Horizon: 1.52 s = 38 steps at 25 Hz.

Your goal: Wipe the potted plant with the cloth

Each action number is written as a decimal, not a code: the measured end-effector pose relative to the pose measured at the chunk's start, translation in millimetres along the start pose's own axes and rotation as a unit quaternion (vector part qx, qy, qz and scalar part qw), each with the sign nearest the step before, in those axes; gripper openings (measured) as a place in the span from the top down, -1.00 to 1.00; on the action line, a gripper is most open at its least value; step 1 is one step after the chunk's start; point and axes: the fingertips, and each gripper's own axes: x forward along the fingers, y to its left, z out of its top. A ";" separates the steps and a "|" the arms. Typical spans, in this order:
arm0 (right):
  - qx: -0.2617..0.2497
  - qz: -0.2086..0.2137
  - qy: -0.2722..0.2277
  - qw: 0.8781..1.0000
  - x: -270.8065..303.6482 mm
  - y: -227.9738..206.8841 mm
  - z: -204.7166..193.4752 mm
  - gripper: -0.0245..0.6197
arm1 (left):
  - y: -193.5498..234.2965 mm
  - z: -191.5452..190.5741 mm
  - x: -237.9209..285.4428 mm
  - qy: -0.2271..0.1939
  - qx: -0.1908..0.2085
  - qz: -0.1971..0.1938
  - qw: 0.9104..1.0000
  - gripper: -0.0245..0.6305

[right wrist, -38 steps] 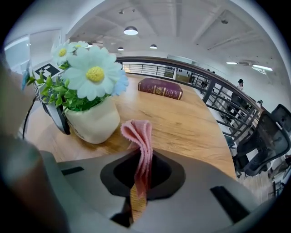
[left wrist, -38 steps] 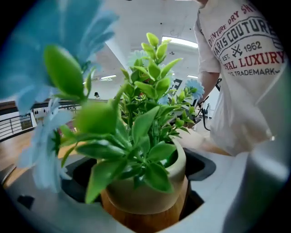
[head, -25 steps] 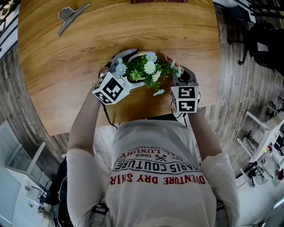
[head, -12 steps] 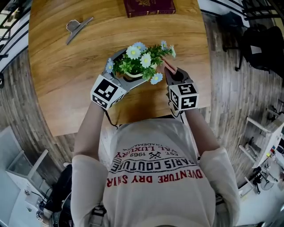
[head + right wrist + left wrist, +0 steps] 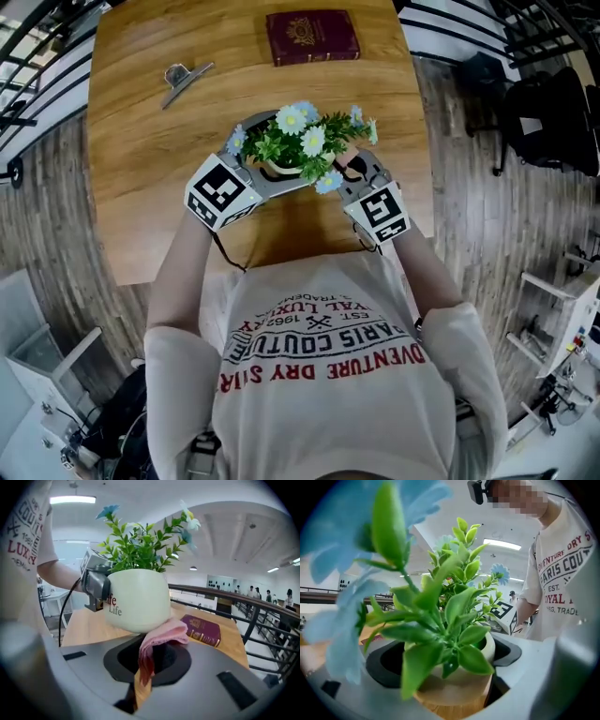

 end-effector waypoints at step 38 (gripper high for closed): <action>0.085 0.168 -0.120 0.975 -9.0 49.2 33.6 0.81 | -1.1 35.3 -6.4 0.002 0.002 0.018 1.000 -0.69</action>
